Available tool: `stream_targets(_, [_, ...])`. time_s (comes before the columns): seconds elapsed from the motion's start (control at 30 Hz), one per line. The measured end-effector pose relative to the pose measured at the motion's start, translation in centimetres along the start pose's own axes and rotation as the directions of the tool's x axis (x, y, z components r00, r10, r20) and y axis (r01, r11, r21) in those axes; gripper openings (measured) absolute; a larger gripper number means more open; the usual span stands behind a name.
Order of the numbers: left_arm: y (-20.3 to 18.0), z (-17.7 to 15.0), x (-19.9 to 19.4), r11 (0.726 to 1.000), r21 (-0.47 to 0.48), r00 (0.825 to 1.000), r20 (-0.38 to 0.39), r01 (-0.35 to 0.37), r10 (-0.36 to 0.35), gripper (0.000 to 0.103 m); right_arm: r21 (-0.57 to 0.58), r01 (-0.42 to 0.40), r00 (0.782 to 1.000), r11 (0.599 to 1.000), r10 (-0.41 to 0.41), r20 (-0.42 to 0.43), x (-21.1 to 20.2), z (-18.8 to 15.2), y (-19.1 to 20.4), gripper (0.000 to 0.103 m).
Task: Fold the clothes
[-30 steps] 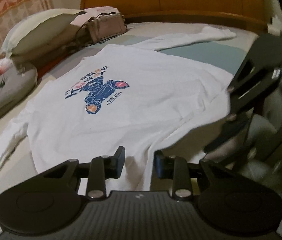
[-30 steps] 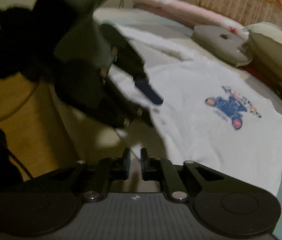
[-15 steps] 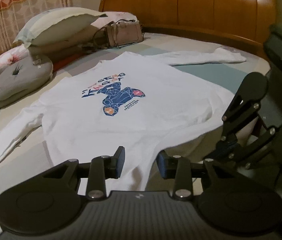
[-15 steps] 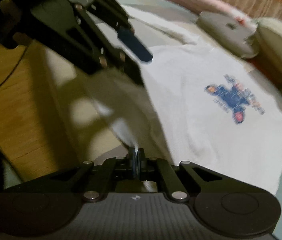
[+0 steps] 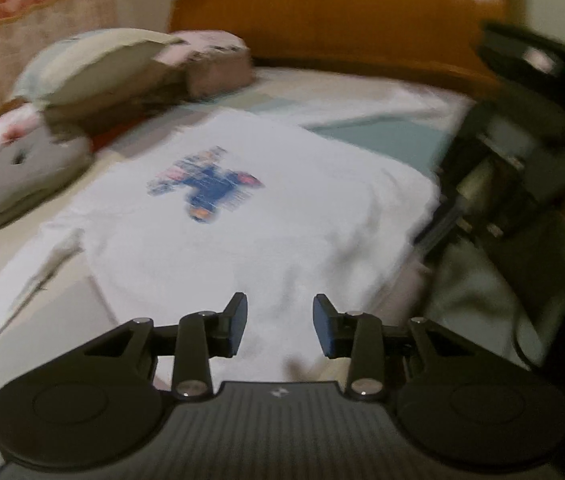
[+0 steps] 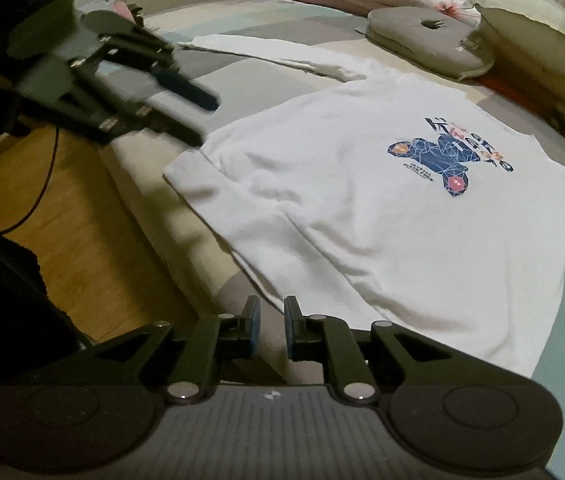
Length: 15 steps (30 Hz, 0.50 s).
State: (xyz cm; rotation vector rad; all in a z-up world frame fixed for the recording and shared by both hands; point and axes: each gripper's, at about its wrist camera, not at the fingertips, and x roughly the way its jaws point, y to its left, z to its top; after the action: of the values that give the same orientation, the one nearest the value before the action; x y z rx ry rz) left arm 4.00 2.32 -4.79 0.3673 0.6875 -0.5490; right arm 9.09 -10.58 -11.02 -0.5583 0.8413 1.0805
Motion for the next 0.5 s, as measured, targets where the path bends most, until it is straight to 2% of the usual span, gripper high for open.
stream_targets(0.1, [-0.6,-0.8,0.8,1.000,-0.014,0.999,-0.039,-0.014,0.013,0.039,-0.006,0.005,1.000,1.000,-0.005,0.013,0.3,0.1,0.4,0.024])
stream_targets(0.17, [-0.7,-1.3,1.1,0.999,-0.035,0.998,-0.059,-0.030,0.028,0.039,-0.010,0.009,1.000,1.000,-0.009,0.022,0.5,0.1,0.6,0.031])
stream_targets(0.23, [-0.6,-1.7,0.8,0.998,-0.054,0.998,-0.058,-0.043,0.039,0.039,-0.026,0.010,1.000,1.000,-0.009,0.021,1.1,0.5,1.0,0.035])
stream_targets(0.37, [-0.2,-2.2,-0.1,0.996,-0.072,0.997,-0.046,-0.057,0.054,0.041,-0.054,0.009,1.000,0.998,-0.007,0.026,2.2,1.4,1.8,0.038])
stream_targets(0.43, [0.1,-2.3,-0.2,0.995,-0.083,0.998,-0.041,-0.060,0.057,0.041,-0.059,0.015,0.999,0.998,-0.012,0.037,2.3,2.0,2.0,0.044])
stream_targets(0.5, [0.3,-2.4,-0.4,0.993,-0.094,0.998,-0.032,-0.064,0.062,0.041,-0.053,0.006,0.999,0.999,-0.004,0.047,2.4,2.7,2.2,0.045])
